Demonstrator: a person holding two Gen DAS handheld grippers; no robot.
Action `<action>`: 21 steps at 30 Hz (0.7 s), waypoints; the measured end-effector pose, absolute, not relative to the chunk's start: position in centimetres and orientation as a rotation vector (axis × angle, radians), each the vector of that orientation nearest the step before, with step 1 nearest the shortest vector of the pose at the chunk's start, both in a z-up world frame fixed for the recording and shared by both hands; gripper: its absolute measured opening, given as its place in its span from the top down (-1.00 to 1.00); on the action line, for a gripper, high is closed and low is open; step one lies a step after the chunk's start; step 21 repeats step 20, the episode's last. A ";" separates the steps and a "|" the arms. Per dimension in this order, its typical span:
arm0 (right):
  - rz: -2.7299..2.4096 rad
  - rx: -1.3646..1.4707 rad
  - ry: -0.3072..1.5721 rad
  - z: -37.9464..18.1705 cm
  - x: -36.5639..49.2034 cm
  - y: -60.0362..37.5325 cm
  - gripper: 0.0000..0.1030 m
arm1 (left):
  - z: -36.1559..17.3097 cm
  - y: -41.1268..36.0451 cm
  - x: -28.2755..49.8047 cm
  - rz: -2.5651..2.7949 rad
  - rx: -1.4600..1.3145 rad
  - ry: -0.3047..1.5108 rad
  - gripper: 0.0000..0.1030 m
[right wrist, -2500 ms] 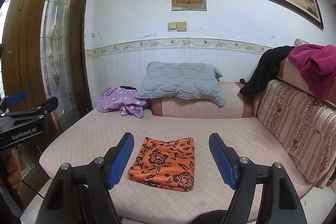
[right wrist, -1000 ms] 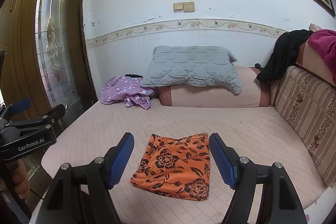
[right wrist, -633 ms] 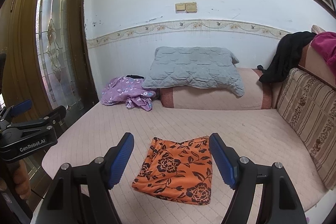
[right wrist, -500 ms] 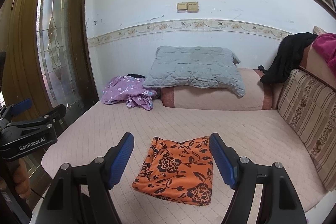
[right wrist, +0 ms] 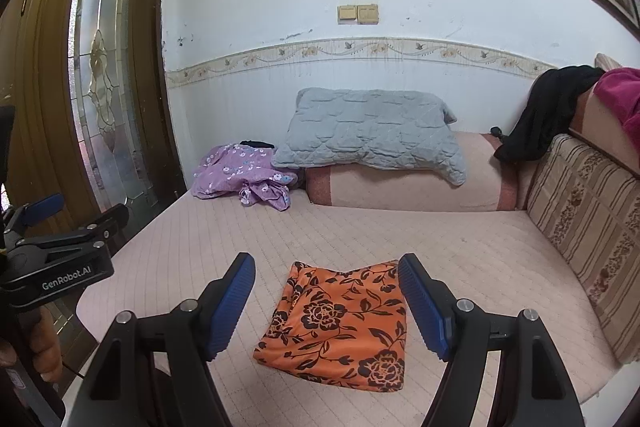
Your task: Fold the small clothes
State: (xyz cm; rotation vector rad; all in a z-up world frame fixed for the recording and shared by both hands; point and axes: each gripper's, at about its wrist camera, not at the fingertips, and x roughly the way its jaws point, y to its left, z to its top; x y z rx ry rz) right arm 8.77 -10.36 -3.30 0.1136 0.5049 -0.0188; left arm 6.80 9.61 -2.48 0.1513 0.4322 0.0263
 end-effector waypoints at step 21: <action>-0.026 0.195 0.549 -7.1 10.6 -16.4 -0.50 | -3.4 9.0 8.6 -0.064 0.070 0.365 -1.00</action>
